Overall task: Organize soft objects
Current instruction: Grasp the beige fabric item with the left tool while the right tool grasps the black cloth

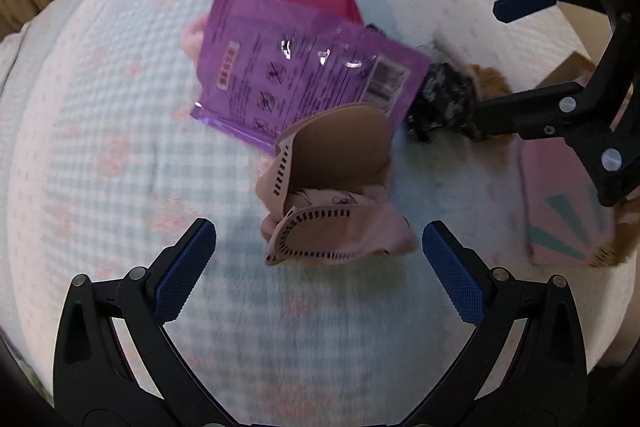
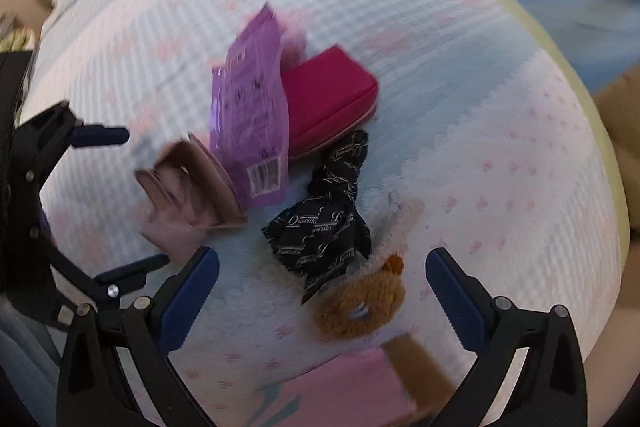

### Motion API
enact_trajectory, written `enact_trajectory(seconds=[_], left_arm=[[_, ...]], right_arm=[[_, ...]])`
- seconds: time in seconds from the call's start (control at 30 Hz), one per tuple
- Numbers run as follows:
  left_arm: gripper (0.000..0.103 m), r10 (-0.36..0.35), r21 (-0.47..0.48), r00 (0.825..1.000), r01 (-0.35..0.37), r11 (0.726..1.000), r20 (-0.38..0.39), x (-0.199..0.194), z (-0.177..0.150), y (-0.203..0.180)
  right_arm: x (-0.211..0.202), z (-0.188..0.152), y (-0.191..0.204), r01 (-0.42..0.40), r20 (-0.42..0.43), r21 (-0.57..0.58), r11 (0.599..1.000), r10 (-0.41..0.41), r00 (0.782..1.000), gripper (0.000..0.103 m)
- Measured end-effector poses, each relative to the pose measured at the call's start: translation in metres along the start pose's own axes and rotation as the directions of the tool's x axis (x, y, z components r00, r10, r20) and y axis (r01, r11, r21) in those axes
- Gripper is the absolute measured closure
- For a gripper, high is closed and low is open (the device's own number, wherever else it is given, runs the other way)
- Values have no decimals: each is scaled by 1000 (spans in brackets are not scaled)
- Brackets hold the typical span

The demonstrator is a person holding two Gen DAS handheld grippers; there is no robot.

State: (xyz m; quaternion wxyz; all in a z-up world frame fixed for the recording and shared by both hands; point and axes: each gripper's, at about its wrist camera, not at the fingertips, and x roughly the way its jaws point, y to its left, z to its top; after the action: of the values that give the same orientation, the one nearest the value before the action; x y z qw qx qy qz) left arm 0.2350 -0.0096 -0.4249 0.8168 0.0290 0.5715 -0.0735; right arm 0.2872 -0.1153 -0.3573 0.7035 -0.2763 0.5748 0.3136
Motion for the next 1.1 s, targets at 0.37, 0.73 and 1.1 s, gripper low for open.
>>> enact_trajectory(seconds=[0.37,0.73,1.1], left_arm=[[7,-4,-25,1000,3,1000,-12,50,6,-5],[58,-31,46,999,31,998,-10,46,3,-22],[68,-55,-19,998,55,998,-18,36,13,8]], right_arm=[[60,20,-8,-68,-138,-146,987,48,989,0],[54,33,9,-17,-85,-222,975,-2,996,56],[45,34,9,38,-37,-123,992,-43,998,76]])
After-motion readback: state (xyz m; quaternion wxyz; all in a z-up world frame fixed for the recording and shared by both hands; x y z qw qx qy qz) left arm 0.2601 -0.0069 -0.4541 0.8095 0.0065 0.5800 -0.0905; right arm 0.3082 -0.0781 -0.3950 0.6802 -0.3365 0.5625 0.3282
